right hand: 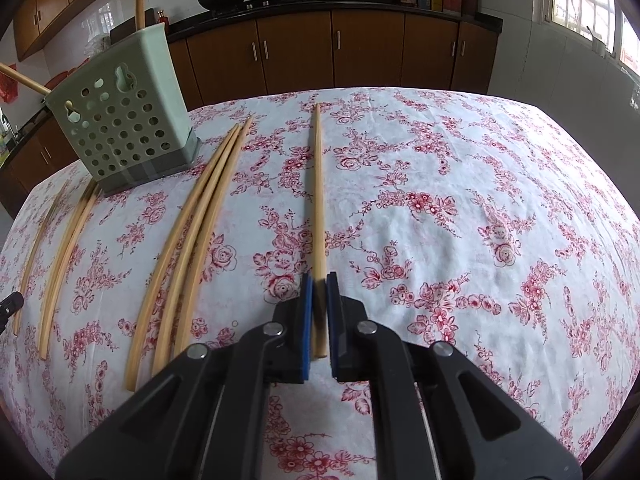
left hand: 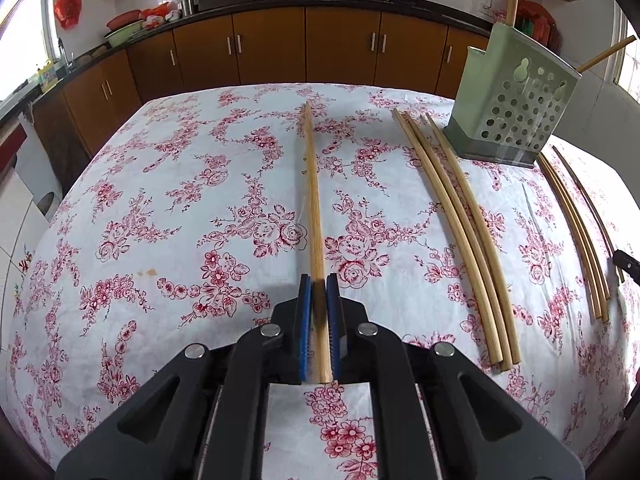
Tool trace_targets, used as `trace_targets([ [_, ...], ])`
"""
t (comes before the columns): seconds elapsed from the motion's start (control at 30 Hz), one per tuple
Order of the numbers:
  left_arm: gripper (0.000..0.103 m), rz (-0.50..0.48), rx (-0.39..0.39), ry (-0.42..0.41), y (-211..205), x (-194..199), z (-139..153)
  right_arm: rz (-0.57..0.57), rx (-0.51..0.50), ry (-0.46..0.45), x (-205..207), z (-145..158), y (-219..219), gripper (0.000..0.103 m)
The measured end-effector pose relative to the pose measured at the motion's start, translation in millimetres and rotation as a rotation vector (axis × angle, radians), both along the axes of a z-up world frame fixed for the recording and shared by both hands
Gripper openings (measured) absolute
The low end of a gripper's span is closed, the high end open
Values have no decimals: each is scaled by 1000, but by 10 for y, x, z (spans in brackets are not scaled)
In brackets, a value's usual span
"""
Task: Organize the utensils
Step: 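Lift the chopstick with the left gripper over the holder while the right gripper carries its own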
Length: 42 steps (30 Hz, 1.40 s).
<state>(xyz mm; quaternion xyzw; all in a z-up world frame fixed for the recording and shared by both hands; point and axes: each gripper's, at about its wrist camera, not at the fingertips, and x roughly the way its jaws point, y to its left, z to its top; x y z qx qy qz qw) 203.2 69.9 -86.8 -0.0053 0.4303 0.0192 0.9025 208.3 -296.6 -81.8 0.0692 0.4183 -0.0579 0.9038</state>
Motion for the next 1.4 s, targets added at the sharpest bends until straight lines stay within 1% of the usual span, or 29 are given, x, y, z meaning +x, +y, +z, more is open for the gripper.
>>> trace_targets([
  [0.03,8,-1,-3,-1,8,-7,18,-2,2,-14,-31,39,-7,8],
  [0.17,8,-4,-20,-59,59,-99,248,-9,4,-86,-150,273,-85,8],
  [0.47,8,-3,-94,-297,157,-247,1150,-43,4,-279,-312,972,-279,8],
  [0.57,8,-4,-111,-365,142,-261,1395,-50,8,-329,-327,1156,-314,8],
  [0.67,8,-4,-119,-414,132,-273,1565,-55,13,-369,-353,1285,-335,8],
  [0.77,8,-8,-124,-440,107,-254,1679,-58,13,-392,-359,1366,-332,8],
  [0.97,8,-9,-123,-455,106,-241,1745,-47,0,-415,-349,1471,-303,8],
  [1.1,8,-17,-122,-475,110,-267,1831,-28,3,-444,-358,1642,-280,8],
  [1.17,8,-28,-131,-484,100,-294,1896,-15,17,-454,-373,1756,-272,8],
  [1.3,8,-72,-168,-501,22,-384,2055,31,80,-467,-428,2001,-258,8],
  [1.4,8,-113,-196,-524,-79,-451,2189,75,117,-500,-514,2221,-212,8],
])
